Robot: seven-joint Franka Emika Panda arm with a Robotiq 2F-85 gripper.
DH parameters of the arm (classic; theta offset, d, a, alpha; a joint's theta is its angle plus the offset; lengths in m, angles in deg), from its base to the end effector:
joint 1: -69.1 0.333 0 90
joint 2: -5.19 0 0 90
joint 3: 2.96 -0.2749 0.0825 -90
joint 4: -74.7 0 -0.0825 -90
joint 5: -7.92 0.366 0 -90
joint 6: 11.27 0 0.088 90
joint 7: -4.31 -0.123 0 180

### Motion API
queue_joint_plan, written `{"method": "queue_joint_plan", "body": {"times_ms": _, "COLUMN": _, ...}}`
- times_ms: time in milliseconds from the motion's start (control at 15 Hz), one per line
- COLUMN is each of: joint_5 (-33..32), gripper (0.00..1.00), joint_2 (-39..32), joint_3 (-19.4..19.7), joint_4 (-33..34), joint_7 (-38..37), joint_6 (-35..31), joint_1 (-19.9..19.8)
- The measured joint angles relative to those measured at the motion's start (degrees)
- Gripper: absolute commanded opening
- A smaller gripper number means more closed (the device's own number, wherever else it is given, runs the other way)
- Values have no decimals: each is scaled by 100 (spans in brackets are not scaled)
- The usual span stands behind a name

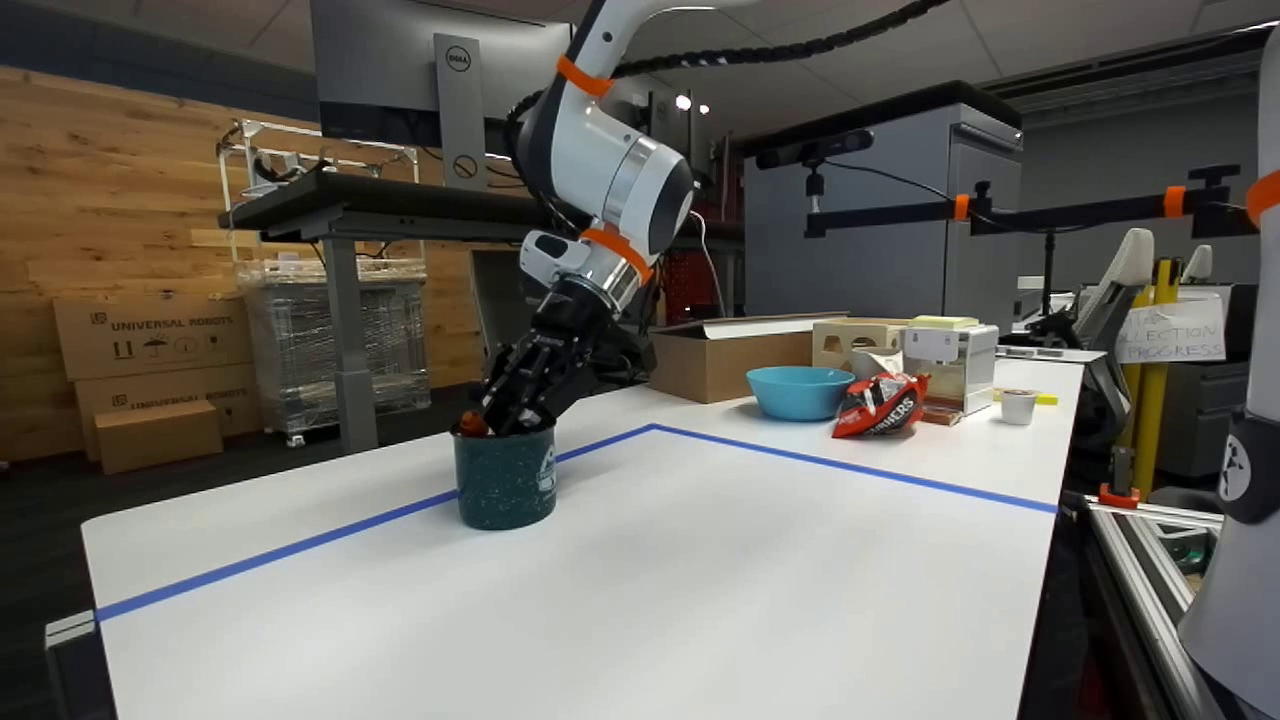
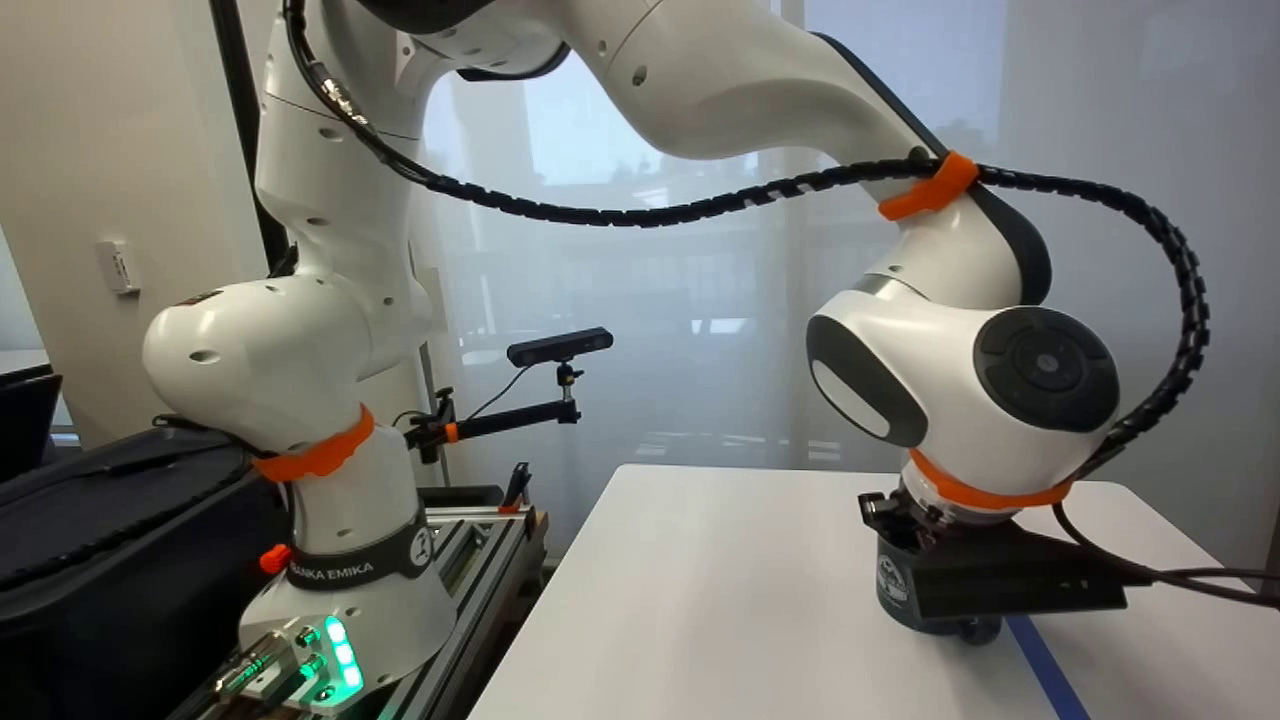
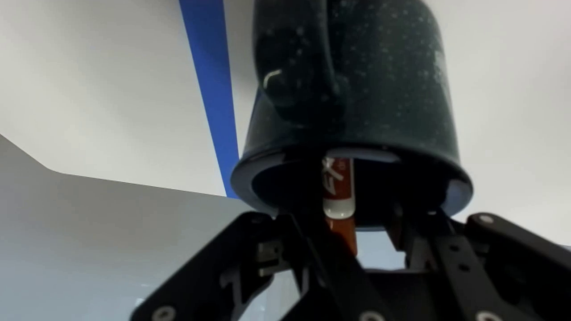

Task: Remove the marker from the cup and put it on the table inside the blue border

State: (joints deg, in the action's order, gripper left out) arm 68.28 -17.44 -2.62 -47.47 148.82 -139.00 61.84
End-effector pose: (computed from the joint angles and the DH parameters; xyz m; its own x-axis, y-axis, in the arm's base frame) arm 0.5266 -0.0323 0.1726 -0.0637 0.7365 0.6734 0.9903 -0.0367 0.1338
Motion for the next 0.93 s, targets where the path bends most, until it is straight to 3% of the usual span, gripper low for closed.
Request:
{"method": "queue_joint_plan", "body": {"times_ms": 133, "joint_5": 0, "gripper": 6, "joint_2": -45, "joint_3": 0, "joint_4": 46, "joint_7": 75, "joint_6": 56, "joint_1": 0}}
{"method": "queue_joint_plan", "body": {"times_ms": 267, "joint_5": 0, "gripper": 3, "joint_2": -86, "joint_3": 0, "joint_4": 87, "joint_7": 121, "joint_6": 115, "joint_1": -2}}
{"method": "queue_joint_plan", "body": {"times_ms": 933, "joint_5": -32, "gripper": 5, "joint_2": 259, "joint_3": 23, "joint_4": 125, "joint_7": 97, "joint_6": 162, "joint_1": 7}}
